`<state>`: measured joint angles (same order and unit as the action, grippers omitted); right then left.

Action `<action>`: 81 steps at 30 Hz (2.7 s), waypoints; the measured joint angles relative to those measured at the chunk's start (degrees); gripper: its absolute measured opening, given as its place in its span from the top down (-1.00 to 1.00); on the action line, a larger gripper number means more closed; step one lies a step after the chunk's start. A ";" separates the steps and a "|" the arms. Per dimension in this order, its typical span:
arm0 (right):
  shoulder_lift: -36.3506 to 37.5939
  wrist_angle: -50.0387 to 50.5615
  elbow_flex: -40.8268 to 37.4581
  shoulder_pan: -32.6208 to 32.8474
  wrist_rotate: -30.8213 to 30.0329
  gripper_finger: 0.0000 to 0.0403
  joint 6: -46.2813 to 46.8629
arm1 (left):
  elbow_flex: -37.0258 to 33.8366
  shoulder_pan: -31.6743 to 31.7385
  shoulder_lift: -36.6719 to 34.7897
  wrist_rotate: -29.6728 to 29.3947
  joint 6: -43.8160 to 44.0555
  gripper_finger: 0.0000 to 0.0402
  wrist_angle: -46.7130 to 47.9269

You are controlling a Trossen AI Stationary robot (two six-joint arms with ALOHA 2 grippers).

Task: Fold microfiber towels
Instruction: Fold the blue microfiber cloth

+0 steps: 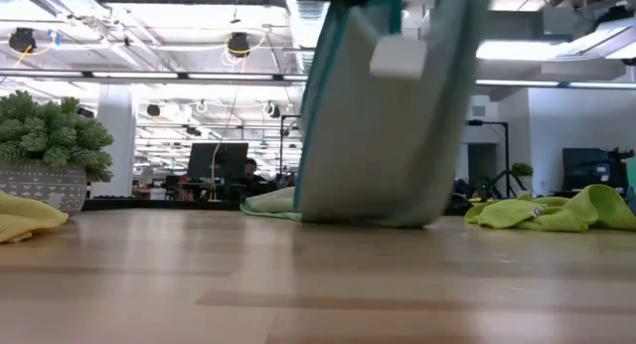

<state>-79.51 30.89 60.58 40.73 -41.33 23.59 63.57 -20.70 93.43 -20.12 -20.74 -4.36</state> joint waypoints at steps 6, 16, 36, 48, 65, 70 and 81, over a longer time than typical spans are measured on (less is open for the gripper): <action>-13.60 -7.49 -0.02 4.28 6.24 0.89 4.91 | -0.04 -9.56 8.73 -3.44 5.86 1.00 -5.05; -24.98 -12.27 -0.02 6.87 14.53 0.82 8.28 | -0.02 -21.39 13.54 -24.40 13.34 1.00 -9.23; -22.56 -26.70 0.26 3.40 4.76 -0.08 -7.63 | 0.01 -20.83 19.30 -27.01 15.27 1.00 -20.16; -28.53 -37.57 0.33 1.21 3.83 0.54 -12.18 | 0.02 -20.80 19.28 -25.25 16.16 1.00 -20.13; -28.24 -33.38 0.31 1.88 9.97 0.95 -9.00 | 3.78 -15.51 19.21 -12.53 16.71 0.08 -13.26; -28.23 -33.22 0.31 1.88 9.99 0.94 -9.00 | 6.54 -13.98 19.17 -7.47 15.49 0.03 -12.78; -28.25 -33.23 0.31 1.87 9.99 0.90 -8.99 | 6.71 -10.88 19.17 -2.19 23.63 0.51 -6.90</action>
<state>-107.77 -2.35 60.88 42.60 -31.33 14.60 70.28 -31.57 112.60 -22.31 2.90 -11.27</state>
